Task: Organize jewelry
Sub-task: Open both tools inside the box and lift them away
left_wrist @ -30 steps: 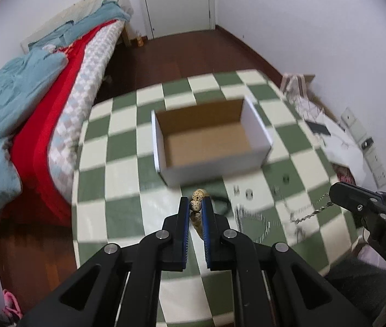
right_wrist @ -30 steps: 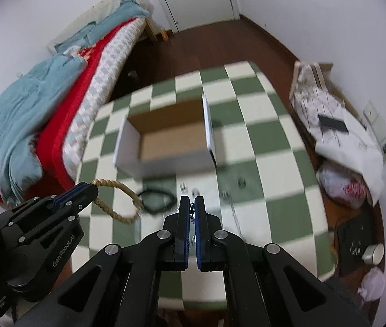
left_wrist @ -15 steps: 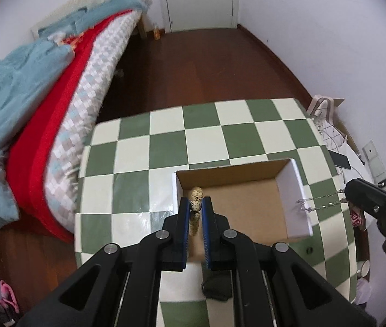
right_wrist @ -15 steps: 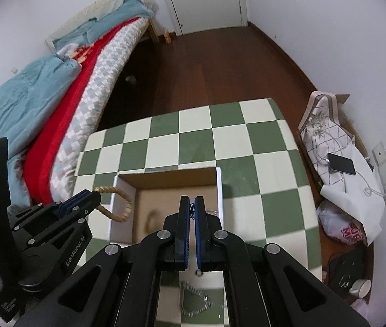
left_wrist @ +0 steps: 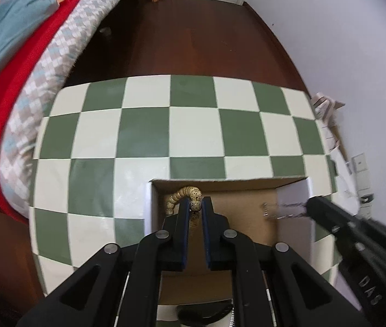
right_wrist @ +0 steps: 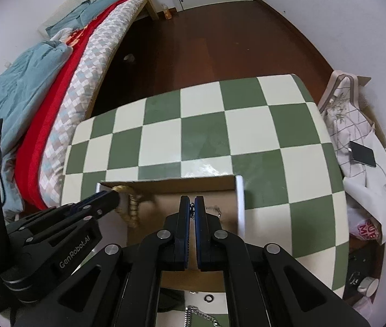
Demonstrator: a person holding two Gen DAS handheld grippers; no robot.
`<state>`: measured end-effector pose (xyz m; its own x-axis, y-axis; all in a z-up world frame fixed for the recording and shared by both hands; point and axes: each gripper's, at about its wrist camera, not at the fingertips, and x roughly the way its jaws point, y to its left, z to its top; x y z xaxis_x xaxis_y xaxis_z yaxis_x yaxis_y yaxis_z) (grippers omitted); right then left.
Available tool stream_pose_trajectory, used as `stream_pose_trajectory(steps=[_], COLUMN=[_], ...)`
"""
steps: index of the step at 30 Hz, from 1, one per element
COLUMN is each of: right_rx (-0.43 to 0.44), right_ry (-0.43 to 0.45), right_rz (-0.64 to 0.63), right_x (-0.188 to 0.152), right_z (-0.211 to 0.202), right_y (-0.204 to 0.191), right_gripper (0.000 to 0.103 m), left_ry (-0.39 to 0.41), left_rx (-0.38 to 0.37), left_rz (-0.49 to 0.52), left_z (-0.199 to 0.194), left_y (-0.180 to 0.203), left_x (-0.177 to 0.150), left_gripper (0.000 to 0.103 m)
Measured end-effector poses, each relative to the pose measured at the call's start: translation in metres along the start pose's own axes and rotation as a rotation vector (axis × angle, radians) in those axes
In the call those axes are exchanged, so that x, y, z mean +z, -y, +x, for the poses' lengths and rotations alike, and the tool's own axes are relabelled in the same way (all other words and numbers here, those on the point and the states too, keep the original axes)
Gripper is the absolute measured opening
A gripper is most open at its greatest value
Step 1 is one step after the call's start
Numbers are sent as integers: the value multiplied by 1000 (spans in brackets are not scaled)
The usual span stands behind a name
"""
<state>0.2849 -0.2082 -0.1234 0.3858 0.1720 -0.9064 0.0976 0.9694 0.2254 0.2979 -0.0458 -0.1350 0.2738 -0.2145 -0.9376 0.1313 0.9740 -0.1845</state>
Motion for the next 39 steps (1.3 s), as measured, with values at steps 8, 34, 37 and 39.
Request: stream_pose_trajectory(steps=[8,34,37,39], right_rx=[-5,-272,-275,-282], right_ry=[-76,6,38,68], right_rz=[24,-99,-108,-117], right_x=[7,-79,-88,-95], right_z=[10,-23,-37,-49], right_y=[0,-10,-15,-19], right_gripper=[28,100,100,100], left_ry=[-13,225,237,262], left_rx=[-26,276,272,285], left_rz=[-46,46,48,55], left_z=[-7,-59,-69,-80], left_y=[-9,-33,-32,-31], left_x=[10,-64,-74,-82], left_gripper=[25,103,103,103])
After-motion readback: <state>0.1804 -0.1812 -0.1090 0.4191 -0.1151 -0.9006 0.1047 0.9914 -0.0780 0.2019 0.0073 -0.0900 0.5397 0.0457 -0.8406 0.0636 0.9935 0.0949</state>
